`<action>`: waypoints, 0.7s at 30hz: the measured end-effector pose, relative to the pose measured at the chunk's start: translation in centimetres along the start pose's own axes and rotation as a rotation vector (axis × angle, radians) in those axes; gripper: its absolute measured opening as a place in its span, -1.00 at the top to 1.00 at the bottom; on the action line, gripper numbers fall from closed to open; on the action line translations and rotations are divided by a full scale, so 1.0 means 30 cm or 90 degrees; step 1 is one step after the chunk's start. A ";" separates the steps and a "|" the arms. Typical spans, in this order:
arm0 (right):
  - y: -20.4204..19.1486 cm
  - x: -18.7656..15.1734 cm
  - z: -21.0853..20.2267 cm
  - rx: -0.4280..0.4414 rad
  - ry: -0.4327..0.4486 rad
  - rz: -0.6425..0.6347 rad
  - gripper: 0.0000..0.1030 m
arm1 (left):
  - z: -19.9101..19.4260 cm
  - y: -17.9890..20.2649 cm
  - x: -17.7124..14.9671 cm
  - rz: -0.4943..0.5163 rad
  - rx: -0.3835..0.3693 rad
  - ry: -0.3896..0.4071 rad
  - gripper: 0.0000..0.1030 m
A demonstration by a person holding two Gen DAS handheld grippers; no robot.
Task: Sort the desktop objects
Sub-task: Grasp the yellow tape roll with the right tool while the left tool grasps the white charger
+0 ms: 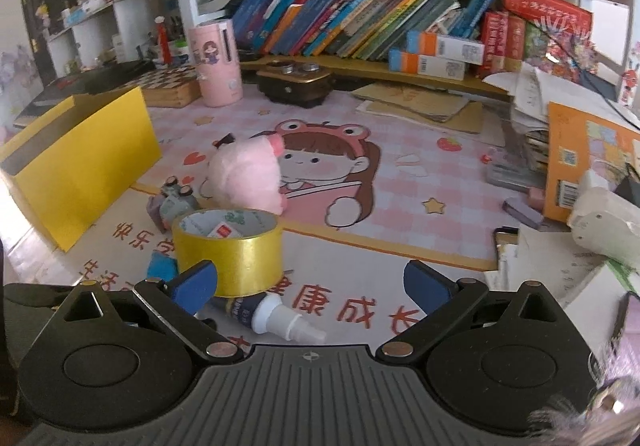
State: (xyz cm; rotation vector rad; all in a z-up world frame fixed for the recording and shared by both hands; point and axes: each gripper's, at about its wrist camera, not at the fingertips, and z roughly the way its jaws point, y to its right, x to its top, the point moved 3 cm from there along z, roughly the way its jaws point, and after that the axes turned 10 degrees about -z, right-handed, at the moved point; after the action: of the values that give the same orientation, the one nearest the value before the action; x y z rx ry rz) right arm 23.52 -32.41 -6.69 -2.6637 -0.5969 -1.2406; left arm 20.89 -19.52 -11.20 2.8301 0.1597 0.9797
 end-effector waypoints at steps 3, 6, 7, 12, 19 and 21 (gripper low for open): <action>-0.016 0.014 0.024 0.021 -0.004 -0.004 -0.99 | -0.026 -0.020 -0.004 -0.007 -0.009 0.003 0.24; -0.031 0.031 0.058 0.042 -0.010 -0.001 -1.00 | -0.063 -0.047 -0.004 -0.016 -0.011 0.012 0.24; -0.036 0.038 0.074 0.049 -0.013 0.000 -1.00 | -0.078 -0.061 -0.005 -0.024 -0.012 0.016 0.24; -0.071 0.075 0.169 0.079 -0.037 -0.006 -1.00 | -0.156 -0.139 0.000 -0.076 0.003 0.042 0.24; -0.144 0.089 0.258 0.101 -0.066 -0.072 -0.95 | -0.255 -0.231 0.042 -0.143 0.026 0.098 0.24; -0.149 0.087 0.269 0.097 -0.071 -0.080 -0.76 | -0.270 -0.230 0.054 -0.139 0.024 0.106 0.24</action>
State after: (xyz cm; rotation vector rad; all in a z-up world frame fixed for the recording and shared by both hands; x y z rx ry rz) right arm 28.87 -25.22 -10.11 -2.6152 -0.8519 -1.0345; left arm 16.74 -11.69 -5.09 2.6890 0.4987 1.1694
